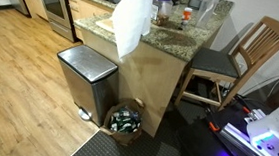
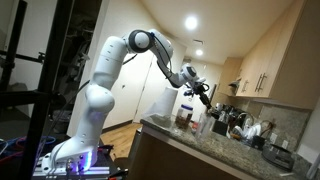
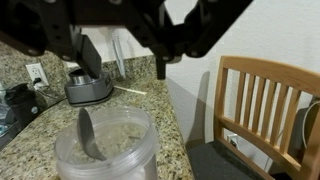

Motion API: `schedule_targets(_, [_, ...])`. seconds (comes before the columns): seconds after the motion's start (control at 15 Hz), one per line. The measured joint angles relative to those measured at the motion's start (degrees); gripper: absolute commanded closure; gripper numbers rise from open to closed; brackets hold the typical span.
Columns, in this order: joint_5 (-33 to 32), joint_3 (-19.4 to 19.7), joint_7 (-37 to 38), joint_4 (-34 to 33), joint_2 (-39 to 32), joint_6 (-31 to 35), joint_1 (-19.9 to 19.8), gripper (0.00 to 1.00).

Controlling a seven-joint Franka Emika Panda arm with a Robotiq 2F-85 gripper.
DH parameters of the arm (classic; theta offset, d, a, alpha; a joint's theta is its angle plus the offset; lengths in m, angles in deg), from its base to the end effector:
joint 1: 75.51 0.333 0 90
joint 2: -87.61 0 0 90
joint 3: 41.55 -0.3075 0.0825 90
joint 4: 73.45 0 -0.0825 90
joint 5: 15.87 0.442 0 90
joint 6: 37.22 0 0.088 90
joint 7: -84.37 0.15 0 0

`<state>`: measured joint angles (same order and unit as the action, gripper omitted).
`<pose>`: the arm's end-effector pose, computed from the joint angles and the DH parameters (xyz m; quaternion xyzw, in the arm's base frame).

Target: Pick the silver spoon on the counter and put it in the cup

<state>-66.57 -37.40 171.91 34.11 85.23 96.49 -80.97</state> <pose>0.6701 -0.1503 0.4784 0.7542 -0.5131 0.3741 0.1670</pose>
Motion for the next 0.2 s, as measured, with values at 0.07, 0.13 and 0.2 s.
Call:
schedule_targets(0.07, [4.7, 0.0, -2.6, 0.0, 0.5, -0.2, -0.1, 0.06])
schedule_targets(0.13, [9.9, 0.0, -5.9, 0.1, 1.1, -0.2, -0.1, 0.00])
schedule_targets(0.2, [15.0, 0.0, -9.2, 0.3, 2.0, -0.2, -0.1, 0.00])
